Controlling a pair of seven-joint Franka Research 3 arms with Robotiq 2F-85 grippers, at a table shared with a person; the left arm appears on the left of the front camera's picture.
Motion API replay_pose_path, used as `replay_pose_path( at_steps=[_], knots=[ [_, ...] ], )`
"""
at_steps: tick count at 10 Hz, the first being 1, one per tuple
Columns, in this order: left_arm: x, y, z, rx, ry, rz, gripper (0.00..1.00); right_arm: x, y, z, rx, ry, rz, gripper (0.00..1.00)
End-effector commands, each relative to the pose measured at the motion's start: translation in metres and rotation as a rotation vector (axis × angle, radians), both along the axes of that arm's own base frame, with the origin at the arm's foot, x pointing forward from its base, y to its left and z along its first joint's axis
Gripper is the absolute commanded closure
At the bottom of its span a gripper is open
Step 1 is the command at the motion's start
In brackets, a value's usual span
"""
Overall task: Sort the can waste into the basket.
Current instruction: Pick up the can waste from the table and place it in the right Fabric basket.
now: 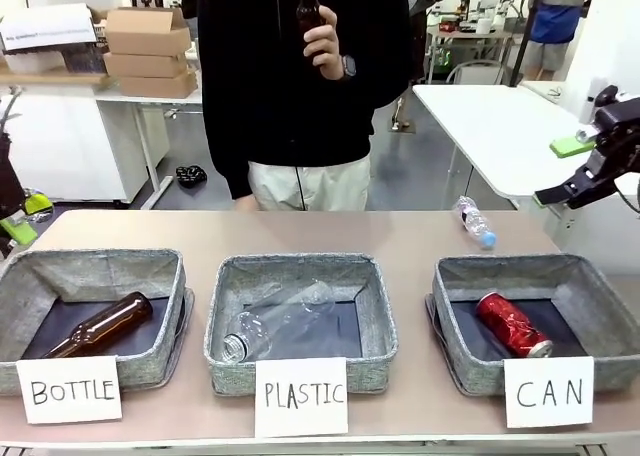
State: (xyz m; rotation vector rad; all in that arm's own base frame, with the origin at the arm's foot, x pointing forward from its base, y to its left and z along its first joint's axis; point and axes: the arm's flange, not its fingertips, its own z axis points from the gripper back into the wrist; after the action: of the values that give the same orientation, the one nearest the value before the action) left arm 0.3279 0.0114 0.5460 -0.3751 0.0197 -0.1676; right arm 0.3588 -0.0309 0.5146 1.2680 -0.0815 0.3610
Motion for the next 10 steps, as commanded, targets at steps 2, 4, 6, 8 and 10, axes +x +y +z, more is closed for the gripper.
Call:
replay_pose_path(
  at_steps=[2,4,6,8,10],
  knots=[
    [0.03,-0.047,-0.015,-0.053,-0.02,-0.182,0.59,-0.018,-0.005,0.025,-0.064,-0.105,-0.029,0.0],
    [0.084,-0.188,-0.007,0.091,-0.064,-0.5,0.59,-0.048,-0.036,0.022,-0.175,-0.106,-0.108,0.0],
    [0.092,-0.341,-0.003,0.102,-0.176,-0.782,0.59,-0.082,-0.072,-0.016,-0.184,0.013,-0.223,0.0],
    [0.057,-0.452,-0.005,0.062,-0.264,-0.961,0.59,-0.094,-0.094,-0.066,-0.203,0.22,-0.278,0.0],
    [0.026,-0.514,-0.007,-0.338,-0.229,-1.148,0.59,-0.091,-0.094,-0.109,-0.183,0.351,-0.311,0.0]
  ],
)
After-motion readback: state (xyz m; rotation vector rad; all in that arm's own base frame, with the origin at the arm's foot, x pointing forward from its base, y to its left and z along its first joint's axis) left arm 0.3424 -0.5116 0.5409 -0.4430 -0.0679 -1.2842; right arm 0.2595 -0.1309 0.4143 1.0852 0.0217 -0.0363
